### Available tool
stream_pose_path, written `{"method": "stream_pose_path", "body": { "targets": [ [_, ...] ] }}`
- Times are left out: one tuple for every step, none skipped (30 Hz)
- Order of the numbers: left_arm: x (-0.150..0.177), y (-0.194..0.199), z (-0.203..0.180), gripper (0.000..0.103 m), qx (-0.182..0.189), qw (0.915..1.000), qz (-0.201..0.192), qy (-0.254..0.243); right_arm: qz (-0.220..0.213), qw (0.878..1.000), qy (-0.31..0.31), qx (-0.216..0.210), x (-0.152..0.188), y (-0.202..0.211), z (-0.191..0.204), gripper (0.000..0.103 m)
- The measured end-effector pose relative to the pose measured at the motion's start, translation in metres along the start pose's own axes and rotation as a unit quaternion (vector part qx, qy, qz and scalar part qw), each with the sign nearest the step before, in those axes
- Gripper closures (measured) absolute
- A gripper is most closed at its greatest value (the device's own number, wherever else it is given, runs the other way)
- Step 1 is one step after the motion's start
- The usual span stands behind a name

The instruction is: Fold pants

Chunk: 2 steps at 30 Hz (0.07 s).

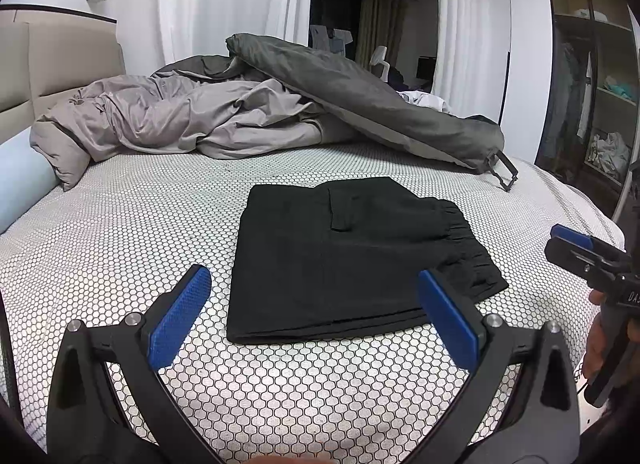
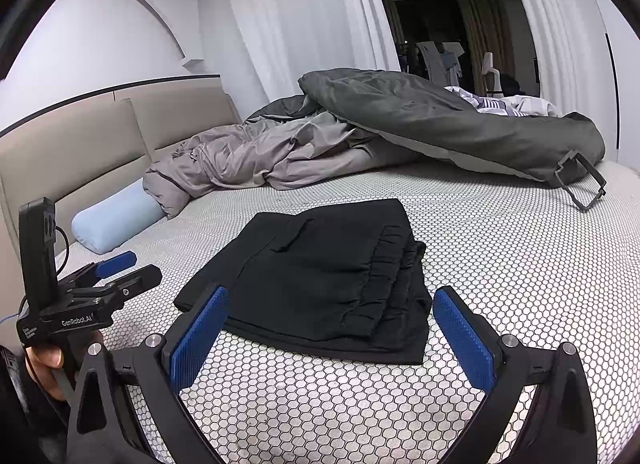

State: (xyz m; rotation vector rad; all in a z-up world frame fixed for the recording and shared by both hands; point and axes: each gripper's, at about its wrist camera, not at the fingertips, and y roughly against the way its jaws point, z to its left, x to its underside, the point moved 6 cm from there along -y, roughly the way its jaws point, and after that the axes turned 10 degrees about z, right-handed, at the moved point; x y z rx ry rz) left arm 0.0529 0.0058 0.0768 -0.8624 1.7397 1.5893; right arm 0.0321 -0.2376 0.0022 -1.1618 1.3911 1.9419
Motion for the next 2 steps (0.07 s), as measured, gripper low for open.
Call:
{"method": "stream_pose_path", "body": {
  "targets": [
    [0.0001, 0.0001, -0.0004, 0.001, 0.000, 1.0000, 0.000, -0.002, 0.001, 1.000, 0.000, -0.001, 0.0000, -0.0001, 0.0000, 0.000],
    [0.0000, 0.0001, -0.0006, 0.001, -0.001, 1.0000, 0.000, -0.003, 0.001, 1.000, 0.001, -0.001, 0.0002, 0.0000, 0.0001, 0.000]
  ]
}}
